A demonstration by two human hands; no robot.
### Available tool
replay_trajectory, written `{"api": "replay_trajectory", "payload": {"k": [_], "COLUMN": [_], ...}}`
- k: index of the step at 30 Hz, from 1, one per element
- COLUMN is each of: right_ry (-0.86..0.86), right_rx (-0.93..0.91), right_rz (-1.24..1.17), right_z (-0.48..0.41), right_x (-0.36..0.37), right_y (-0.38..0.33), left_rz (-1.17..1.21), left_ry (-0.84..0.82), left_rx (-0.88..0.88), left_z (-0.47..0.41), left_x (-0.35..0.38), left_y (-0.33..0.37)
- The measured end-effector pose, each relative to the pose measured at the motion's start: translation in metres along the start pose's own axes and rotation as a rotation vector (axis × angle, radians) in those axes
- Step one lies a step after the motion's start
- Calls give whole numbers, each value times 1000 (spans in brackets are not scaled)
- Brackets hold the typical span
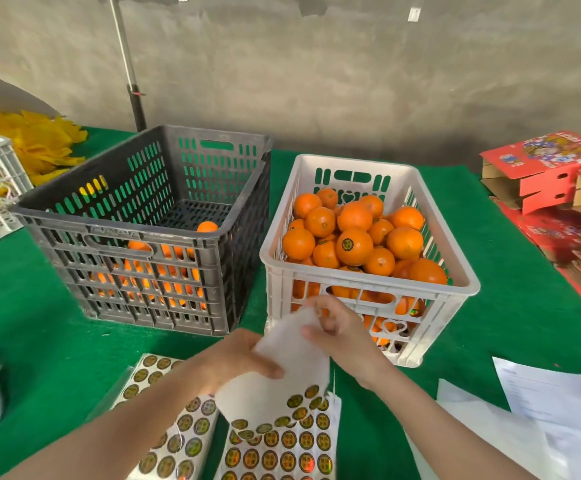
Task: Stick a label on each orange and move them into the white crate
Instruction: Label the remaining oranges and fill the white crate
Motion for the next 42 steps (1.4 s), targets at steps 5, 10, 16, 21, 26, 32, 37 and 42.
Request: {"api": "replay_trajectory", "payload": {"k": [5, 10, 16, 21, 26, 32, 37, 42], "right_ry": [-55, -76, 81, 164, 41, 68, 130, 129], "right_rx": [-97, -342, -651, -764, -510, -433, -178, -135], "right_rz": [-26, 239, 369, 312, 225, 139, -84, -49], "right_z": [17, 27, 39, 51, 44, 42, 24, 17], "right_x": [-1, 10, 15, 14, 13, 5, -10, 3], "right_y": [-19, -28, -41, -56, -43, -56, -59, -58], "left_rz": [400, 511, 639, 731, 630, 553, 296, -368], "left_ry": [-179, -232, -221, -260, -230, -244, -369, -467], "left_rx": [-136, -186, -260, -291, -266, -283, -293, -158], "left_z": [10, 18, 23, 27, 24, 18, 13, -3], "left_x": [-7, -8, -11, -12, -16, -11, 3, 26], "left_y": [11, 8, 7, 10, 8, 4, -10, -28]}}
Point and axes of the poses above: each hand's wrist, its own z-axis away from the middle knuckle, its own x-axis out of the palm, y = z × x, the point moved 8 cm from there along -z, towards the middle knuckle, and after that the axes turned 15 degrees about y, right-handed, at the moved point
